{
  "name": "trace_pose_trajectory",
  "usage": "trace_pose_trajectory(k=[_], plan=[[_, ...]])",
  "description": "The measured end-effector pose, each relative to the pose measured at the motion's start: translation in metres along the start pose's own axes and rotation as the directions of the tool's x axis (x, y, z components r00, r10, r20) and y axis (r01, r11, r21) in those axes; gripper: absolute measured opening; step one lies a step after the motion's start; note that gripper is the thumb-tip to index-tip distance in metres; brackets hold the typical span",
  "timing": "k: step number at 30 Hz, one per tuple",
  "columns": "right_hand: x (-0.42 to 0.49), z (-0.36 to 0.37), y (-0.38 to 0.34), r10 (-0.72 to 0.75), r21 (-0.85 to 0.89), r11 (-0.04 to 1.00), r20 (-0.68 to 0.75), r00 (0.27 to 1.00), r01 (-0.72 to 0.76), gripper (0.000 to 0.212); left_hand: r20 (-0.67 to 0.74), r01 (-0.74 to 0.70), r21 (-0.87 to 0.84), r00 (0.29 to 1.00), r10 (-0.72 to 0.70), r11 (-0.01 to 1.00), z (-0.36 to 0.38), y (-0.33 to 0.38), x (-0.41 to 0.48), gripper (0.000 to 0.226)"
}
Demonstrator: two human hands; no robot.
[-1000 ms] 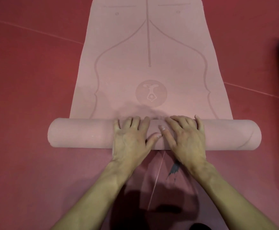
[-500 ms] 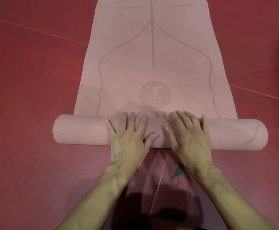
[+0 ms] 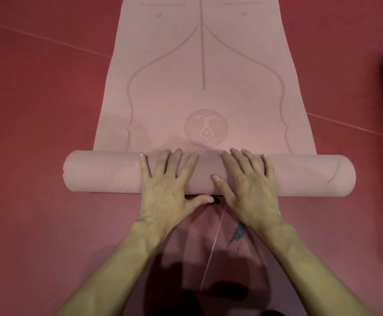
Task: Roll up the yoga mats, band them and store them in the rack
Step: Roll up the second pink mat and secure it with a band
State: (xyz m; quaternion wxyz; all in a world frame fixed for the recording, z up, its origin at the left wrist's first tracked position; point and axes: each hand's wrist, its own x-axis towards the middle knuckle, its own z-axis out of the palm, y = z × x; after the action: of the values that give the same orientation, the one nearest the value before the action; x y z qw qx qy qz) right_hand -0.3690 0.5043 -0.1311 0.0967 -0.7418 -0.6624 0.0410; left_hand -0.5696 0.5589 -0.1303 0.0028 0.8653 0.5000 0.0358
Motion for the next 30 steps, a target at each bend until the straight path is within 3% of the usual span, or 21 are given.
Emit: trace_pose_trajectory(k=[4,9,15,18,22,30], plan=[[0.005,-0.002,0.001,0.004,0.001,1.0,0.024,1.0,-0.004,0.067,0.007,0.0,-0.005,1.0,0.0,1.0,0.0,-0.003,0.004,0.104],[0.003,-0.004,-0.002,0.006,0.037,0.999,0.002,1.0,-0.006,0.066,0.012,0.046,-0.045,0.999,-0.046,0.998,-0.002,0.002,0.005,0.085],[-0.01,-0.001,0.003,-0.033,-0.026,0.999,-0.013,0.999,0.033,0.071,0.044,0.054,-0.02,0.998,-0.053,0.998,-0.002,0.004,0.007,0.081],[-0.008,-0.001,0.006,-0.053,-0.026,0.998,-0.009,0.999,0.053,0.079,0.049,0.03,-0.009,0.998,-0.029,1.0,-0.003,0.001,0.007,0.089],[-0.003,-0.005,0.01,-0.076,-0.074,0.994,0.046,0.996,0.079,0.109,0.14,-0.002,0.059,0.99,-0.006,0.998,-0.008,-0.005,0.014,0.122],[-0.003,-0.005,0.009,-0.079,-0.097,0.992,0.024,0.997,0.081,0.107,0.079,0.002,0.065,0.997,-0.008,0.998,-0.006,-0.004,0.013,0.118]])
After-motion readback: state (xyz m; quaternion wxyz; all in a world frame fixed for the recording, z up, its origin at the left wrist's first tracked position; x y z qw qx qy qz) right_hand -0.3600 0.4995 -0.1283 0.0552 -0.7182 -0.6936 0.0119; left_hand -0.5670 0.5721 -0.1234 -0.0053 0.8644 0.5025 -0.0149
